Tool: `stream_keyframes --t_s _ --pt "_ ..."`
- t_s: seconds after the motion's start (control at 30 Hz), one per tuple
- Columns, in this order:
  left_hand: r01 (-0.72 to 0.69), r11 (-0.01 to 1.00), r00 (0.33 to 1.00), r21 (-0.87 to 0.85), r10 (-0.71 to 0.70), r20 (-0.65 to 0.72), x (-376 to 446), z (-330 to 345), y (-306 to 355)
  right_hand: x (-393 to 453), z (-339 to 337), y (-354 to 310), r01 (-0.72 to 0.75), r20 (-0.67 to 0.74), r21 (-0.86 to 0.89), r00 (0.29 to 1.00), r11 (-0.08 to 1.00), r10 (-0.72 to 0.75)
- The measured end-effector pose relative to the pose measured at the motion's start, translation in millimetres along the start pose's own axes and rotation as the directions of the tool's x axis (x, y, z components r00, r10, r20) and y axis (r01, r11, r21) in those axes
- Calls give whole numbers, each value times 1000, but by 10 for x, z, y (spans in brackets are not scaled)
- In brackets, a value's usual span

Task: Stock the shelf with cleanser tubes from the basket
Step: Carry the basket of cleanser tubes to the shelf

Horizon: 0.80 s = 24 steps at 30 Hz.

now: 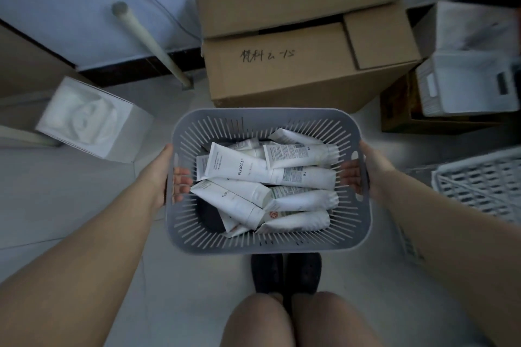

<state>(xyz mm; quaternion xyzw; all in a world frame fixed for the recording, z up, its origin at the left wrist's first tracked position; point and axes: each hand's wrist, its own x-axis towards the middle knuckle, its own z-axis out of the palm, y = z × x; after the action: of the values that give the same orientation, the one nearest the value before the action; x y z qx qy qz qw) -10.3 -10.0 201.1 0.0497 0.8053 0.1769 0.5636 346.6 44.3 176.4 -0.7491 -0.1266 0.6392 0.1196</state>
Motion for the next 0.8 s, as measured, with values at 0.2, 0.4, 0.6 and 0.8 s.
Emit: stream_keyframes --t_s 0.2,0.4,0.6,0.8 --pt "-99 991 995 87 99 10 -1403 -332 439 -1386 -458 -153 23 -41 206 999 978 -15" --pt "-179 976 983 121 174 51 -2461 -417 793 -2391 -927 -307 -7 -31 269 999 963 16" --pt "-228 948 972 223 209 104 -2870 -208 1003 -2923 -1195 -192 43 -82 365 997 930 -13" --pt "-309 874 937 375 211 280 -2909 59 1359 -3205 -1226 268 93 -191 596 981 797 29"
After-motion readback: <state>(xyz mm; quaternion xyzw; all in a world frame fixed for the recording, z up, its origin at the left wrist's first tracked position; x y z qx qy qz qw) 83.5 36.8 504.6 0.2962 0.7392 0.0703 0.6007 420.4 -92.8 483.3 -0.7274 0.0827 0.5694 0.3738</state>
